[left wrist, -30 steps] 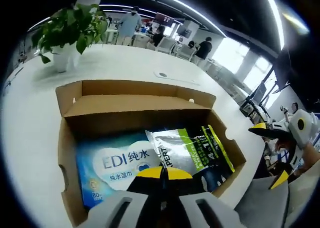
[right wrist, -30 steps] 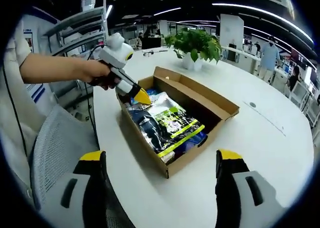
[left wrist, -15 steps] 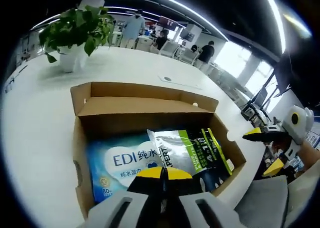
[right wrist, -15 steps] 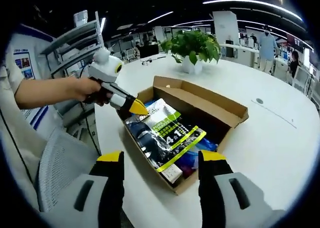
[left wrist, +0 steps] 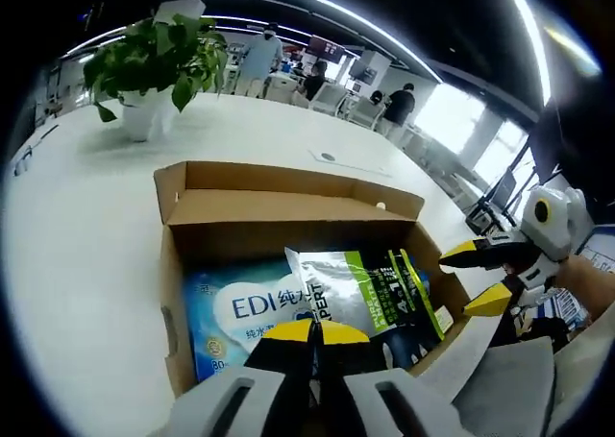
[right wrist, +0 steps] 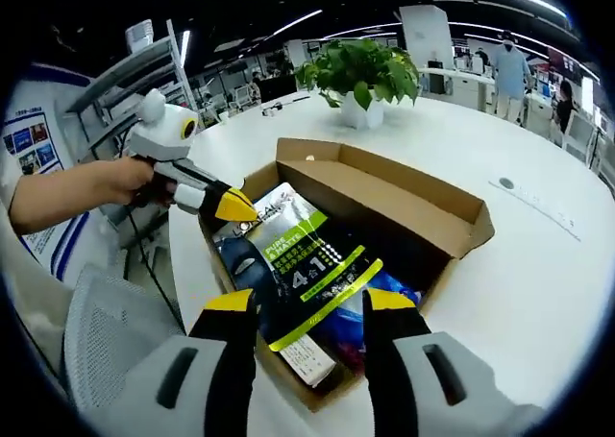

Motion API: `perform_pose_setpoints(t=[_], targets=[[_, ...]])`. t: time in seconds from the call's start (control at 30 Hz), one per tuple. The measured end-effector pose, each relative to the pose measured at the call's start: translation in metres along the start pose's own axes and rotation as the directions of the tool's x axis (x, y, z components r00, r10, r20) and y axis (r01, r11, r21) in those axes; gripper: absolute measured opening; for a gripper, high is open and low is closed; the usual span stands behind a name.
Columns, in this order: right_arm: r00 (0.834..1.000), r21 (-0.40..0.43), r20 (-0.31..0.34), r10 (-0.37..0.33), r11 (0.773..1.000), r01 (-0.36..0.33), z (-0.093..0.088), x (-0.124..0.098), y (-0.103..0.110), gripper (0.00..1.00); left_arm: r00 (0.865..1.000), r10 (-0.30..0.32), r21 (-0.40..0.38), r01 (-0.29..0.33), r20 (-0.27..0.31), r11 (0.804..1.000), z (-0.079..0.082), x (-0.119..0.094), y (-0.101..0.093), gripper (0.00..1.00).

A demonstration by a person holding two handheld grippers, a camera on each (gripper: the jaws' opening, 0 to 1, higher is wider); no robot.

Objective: Operate the shoe box by opening the lid, removing the specified soft item, and placing it in the target area until the item is outside and the box remains undamaged.

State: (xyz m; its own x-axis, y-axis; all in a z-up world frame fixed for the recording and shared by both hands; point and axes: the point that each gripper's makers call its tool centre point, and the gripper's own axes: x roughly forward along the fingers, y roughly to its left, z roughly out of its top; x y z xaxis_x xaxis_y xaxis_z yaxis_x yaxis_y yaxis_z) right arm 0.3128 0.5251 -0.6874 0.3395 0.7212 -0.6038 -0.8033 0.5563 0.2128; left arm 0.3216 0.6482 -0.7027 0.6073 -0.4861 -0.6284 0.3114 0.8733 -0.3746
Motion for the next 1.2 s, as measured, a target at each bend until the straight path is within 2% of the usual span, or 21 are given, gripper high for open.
perform_pose_setpoints(t=[0.23,0.37,0.53,0.77,0.93,1.0,1.03,1.2], targets=[[0.998,-0.001,-0.055,-0.031,1.000,0.031,-0.003,0.018,-0.009,0.40,1.000,0.002,0.006,-0.002,0.015,1.000,0.004,-0.003,0.003,0.00],[0.995,-0.004,-0.093,-0.027,1.000,0.027,-0.008,0.025,-0.010,0.39,1.000,0.005,0.002,-0.005,0.025,1.000,0.005,-0.004,0.006,0.00],[0.994,0.009,-0.102,-0.027,1.000,0.028,-0.009,0.032,-0.011,0.42,0.999,0.005,-0.003,-0.005,0.038,1.000,0.006,-0.005,0.008,0.00],[0.992,0.048,-0.123,-0.004,0.999,0.010,-0.011,0.042,-0.009,0.38,0.998,0.002,-0.015,-0.001,0.056,1.000,0.006,-0.006,0.010,0.00],[0.991,0.103,-0.131,0.016,0.995,-0.002,-0.012,0.046,-0.007,0.34,0.998,0.000,-0.014,0.000,0.062,1.000,0.006,-0.006,0.010,0.00],[0.993,0.131,-0.116,0.029,0.991,-0.014,-0.010,0.047,-0.004,0.29,0.998,0.002,-0.015,-0.001,0.063,1.000,0.005,-0.005,0.011,0.00],[0.993,0.134,-0.111,0.034,0.991,-0.019,-0.009,0.047,-0.002,0.25,0.998,0.002,-0.014,-0.001,0.063,1.000,0.005,-0.005,0.011,0.00],[0.997,0.119,-0.076,0.019,0.993,-0.010,0.000,0.045,0.000,0.18,0.998,0.007,-0.011,-0.006,0.059,1.000,0.004,-0.005,0.011,0.00]])
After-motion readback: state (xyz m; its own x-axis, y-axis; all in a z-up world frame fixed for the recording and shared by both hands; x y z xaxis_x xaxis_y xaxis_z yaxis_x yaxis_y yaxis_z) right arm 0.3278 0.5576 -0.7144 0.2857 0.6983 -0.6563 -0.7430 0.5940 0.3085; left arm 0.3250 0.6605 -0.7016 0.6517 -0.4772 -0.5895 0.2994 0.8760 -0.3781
